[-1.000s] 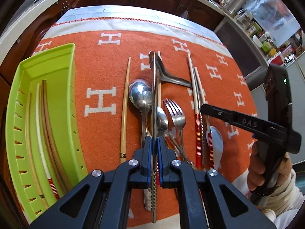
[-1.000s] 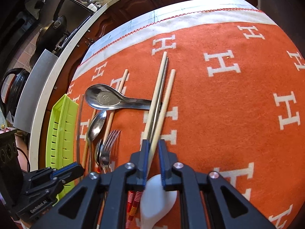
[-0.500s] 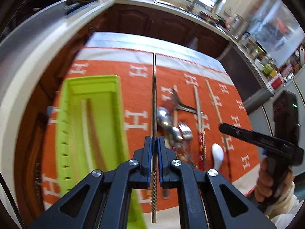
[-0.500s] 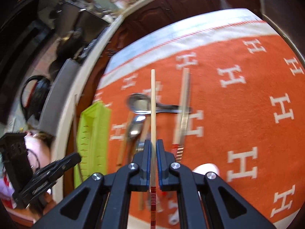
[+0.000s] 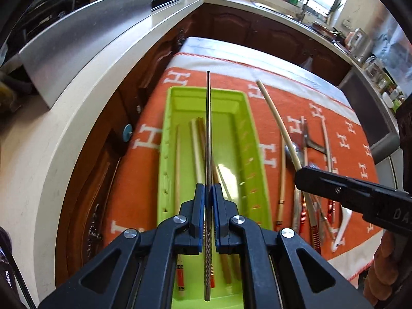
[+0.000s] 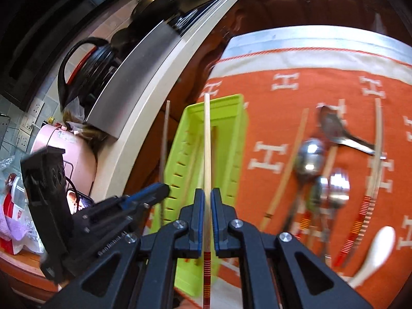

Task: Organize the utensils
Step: 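Place both chopsticks into the green tray and open both tools, then move both tools back and position them around the next chopsticks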

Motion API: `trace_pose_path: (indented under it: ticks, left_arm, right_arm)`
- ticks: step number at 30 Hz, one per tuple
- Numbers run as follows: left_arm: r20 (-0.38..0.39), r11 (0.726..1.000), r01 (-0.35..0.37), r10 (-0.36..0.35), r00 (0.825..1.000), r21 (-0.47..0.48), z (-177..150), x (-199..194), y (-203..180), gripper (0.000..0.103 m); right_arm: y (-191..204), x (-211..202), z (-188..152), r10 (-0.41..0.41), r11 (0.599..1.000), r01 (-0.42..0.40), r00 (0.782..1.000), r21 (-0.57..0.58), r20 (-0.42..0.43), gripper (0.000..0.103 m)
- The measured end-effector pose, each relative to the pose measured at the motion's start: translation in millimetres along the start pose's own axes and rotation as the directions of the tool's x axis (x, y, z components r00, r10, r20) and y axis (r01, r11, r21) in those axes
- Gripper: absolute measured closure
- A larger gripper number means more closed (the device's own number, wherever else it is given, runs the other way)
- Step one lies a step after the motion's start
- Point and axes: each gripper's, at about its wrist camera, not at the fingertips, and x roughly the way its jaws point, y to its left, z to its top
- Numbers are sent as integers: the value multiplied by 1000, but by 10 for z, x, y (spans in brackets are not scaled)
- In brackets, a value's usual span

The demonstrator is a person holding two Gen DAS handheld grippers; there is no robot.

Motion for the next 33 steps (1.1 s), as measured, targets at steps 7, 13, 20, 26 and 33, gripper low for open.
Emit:
trace_pose_path:
  ticks: [7,13,20,26,33]
  left_arm:
    - [17,999,-4,5,1000,-32,-6,19,99,82]
    - [21,1000,18,-17,1000,-20,21,13,52,81]
    - [30,998,65,-65,997,11,79,-43,-137,80]
    - [41,993,105,-107,993,53,124,-113,-369,78]
    - [44,984,140,-146,988,109,180,-152,-742,72]
  right_arm:
    - [142,233,2,-4,1000,4,999,-17,-32,96]
    - [94,138,37,-47,998,47,999,-34,-6,96]
    - [-95,-205,47,-135,987,140,989,-77,62,96]
    - [-317,-531,23,-187,979,195,976,-55,115,96]
    - [-467,-958,-54,-264,956,283,944,-73,196,96]
